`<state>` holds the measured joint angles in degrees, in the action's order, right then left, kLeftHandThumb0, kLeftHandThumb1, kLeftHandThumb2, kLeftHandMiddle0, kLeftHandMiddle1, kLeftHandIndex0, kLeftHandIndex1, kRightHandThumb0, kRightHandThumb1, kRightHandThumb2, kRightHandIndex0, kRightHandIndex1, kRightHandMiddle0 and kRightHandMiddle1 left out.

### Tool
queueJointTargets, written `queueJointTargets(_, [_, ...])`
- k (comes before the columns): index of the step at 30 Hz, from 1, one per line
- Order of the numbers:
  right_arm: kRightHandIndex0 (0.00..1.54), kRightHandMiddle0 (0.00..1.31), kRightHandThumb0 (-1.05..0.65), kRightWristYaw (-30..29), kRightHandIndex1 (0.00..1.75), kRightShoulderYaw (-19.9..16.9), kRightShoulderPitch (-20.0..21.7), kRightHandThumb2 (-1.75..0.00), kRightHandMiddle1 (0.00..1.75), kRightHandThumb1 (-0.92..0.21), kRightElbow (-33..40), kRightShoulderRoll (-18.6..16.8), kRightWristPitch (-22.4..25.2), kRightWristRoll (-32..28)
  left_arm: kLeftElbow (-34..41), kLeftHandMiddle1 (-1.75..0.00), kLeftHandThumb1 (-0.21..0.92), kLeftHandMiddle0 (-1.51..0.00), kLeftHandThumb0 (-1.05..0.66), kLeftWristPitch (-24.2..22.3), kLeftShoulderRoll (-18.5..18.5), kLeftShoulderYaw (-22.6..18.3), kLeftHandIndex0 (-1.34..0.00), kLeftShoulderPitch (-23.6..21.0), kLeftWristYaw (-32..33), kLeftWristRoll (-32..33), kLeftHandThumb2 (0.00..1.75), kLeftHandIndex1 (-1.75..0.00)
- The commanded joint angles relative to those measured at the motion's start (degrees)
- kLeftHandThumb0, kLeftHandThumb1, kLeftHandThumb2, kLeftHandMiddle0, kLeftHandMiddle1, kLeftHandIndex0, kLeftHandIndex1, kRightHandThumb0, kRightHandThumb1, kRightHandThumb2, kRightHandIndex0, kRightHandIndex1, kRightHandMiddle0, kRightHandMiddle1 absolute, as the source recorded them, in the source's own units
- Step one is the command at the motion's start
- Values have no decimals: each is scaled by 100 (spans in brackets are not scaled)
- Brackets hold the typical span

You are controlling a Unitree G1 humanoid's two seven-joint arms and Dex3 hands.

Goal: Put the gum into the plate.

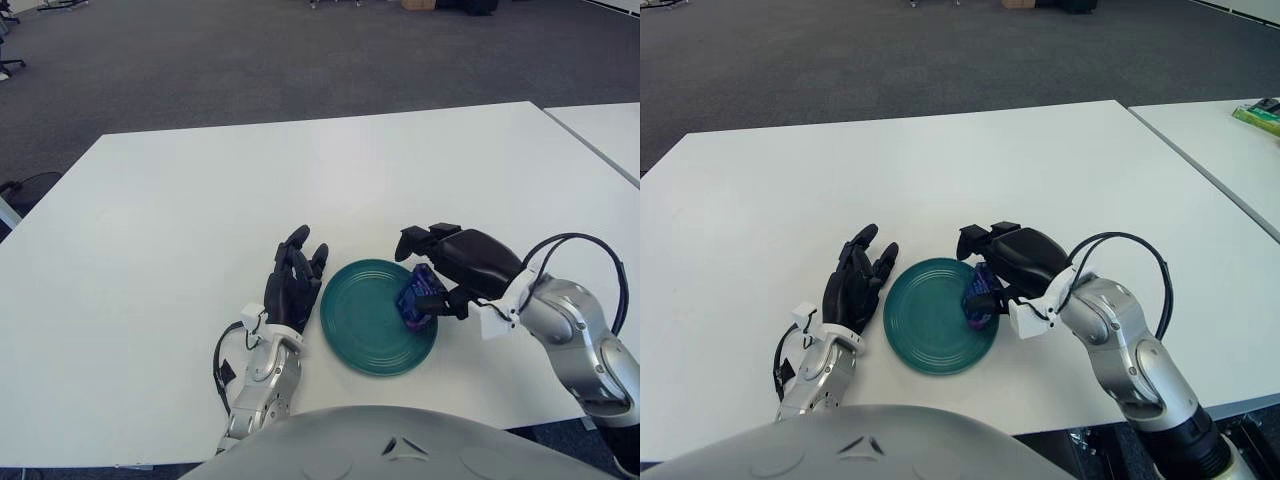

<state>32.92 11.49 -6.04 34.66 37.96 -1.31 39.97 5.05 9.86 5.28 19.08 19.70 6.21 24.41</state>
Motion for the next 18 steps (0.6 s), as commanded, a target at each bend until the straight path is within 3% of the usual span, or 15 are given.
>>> queueJointTargets(1, [34,3,-90,50,20,54,164,-100,98,-92,-156,41,-76,156,58,-4,92,-54,-69,-21,668,103,-3,50,79,-8,83,-80])
queueJointTargets(10, [35,2,-89,-11,14,51,255,-100,97,-92,-403,43,-289,202,55,-3,92,-54,-69,-10,669,146,-3,13,138,-104,83,-80])
queueJointTargets(18, [35,0,-95,19,7,71,348,-109,83,-92,-447,120,-541,411,2,-3,92,-53,-69,14,700,159,-4,-34,167,-117,82,-80])
